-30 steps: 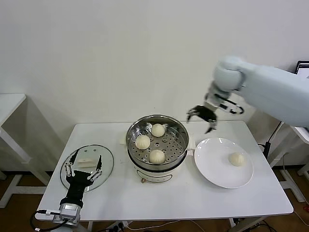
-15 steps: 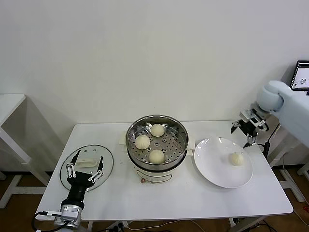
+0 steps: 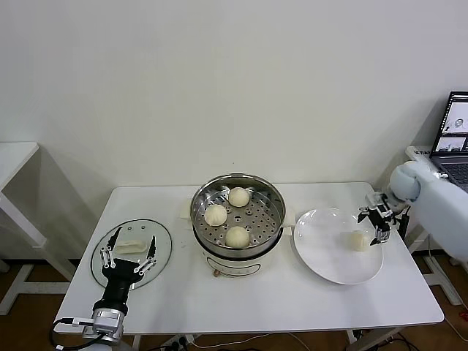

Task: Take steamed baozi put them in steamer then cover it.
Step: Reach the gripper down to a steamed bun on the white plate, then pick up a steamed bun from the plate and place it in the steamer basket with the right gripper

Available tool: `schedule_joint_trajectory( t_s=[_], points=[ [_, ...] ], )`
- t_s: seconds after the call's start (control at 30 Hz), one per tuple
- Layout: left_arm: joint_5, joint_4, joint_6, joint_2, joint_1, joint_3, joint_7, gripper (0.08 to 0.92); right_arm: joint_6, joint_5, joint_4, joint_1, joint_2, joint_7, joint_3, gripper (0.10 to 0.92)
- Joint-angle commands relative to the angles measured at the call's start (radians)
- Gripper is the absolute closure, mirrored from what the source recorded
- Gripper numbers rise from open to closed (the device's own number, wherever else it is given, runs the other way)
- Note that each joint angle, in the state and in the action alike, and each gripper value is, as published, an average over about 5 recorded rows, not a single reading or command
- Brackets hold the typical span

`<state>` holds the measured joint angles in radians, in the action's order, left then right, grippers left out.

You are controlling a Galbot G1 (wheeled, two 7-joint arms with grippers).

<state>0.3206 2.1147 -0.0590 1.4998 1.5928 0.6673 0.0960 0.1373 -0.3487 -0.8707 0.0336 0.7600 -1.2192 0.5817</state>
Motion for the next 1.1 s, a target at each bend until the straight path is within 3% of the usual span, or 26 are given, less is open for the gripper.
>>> schedule_joint_trajectory(
  t_s=[0.03, 0.5, 0.8, 1.1],
  points=[
    [0.000, -0.004, 0.000, -0.001, -0.001, 0.002, 0.000, 0.177, 0.008, -0.060, 0.088, 0.091, 0.065, 0.054, -0.091, 0.203],
    [-0.001, -0.010, 0.000, -0.004, -0.004, 0.008, 0.001, 0.177, 0.003, -0.074, 0.087, 0.086, 0.077, 0.042, -0.090, 0.218],
    [-0.001, -0.012, 0.003, -0.003, -0.010, 0.003, 0.001, 0.177, 0.001, -0.055, 0.075, 0.067, 0.066, 0.038, -0.078, 0.407],
    [0.000, -0.017, 0.006, -0.004, -0.019, -0.001, 0.001, 0.177, -0.114, 0.183, -0.121, -0.096, -0.044, -0.004, 0.112, 0.429]
  ],
)
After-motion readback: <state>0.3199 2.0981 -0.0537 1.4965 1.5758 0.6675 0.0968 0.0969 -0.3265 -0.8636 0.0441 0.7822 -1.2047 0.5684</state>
